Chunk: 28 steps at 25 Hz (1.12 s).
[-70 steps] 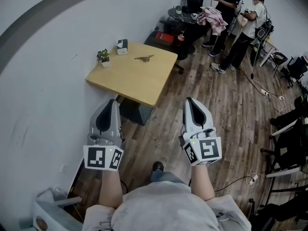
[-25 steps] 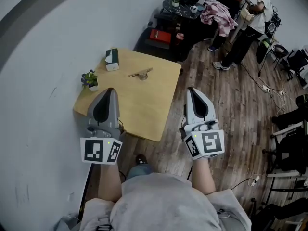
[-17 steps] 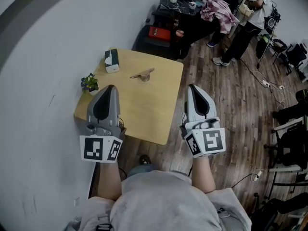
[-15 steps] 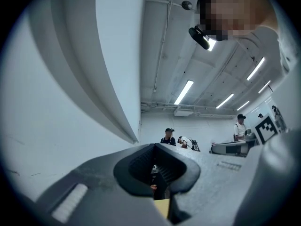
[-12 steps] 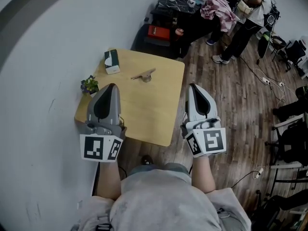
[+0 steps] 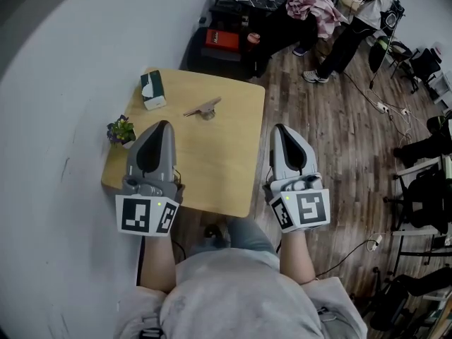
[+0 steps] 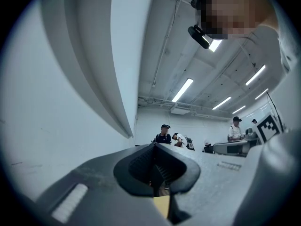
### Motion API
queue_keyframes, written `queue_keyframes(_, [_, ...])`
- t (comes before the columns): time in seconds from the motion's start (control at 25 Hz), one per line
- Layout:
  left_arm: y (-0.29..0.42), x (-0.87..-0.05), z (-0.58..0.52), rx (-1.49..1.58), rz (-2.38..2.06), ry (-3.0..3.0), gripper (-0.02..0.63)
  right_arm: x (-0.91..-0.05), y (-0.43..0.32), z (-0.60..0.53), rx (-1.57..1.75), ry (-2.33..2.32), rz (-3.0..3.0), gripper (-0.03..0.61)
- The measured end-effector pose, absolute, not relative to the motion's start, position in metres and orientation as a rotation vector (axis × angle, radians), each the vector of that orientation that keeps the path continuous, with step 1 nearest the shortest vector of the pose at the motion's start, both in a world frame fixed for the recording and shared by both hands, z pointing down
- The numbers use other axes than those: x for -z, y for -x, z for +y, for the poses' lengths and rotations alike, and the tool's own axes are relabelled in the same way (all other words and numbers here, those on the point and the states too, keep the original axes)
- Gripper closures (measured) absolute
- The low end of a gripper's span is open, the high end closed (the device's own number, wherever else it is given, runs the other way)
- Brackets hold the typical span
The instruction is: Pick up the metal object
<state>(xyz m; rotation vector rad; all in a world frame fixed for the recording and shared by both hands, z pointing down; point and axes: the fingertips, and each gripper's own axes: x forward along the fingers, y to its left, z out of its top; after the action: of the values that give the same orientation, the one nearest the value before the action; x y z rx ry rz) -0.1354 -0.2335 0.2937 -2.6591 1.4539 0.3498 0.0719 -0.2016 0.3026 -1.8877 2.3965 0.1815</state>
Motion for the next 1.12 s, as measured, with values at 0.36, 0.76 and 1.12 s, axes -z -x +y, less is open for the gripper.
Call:
queue_keyframes(0.36, [0.126,-0.293,-0.276,-0.349,1.487,2.644,0.611,-0.300,-0.077,-0.249,-0.188,1.848,2.446,0.578])
queue_keyframes(0.76, [0.115,-0.303,-0.329,-0.308,1.594,2.607,0.611,-0.304,-0.081,-0.323,-0.159,1.740,2.545,0.578])
queue_keyframes(1.12, [0.113,-0.378,-0.368,-0.108,1.785,2.642,0.611,-0.349,-0.067,-0.371,-0.015,1.647,2.667,0.578])
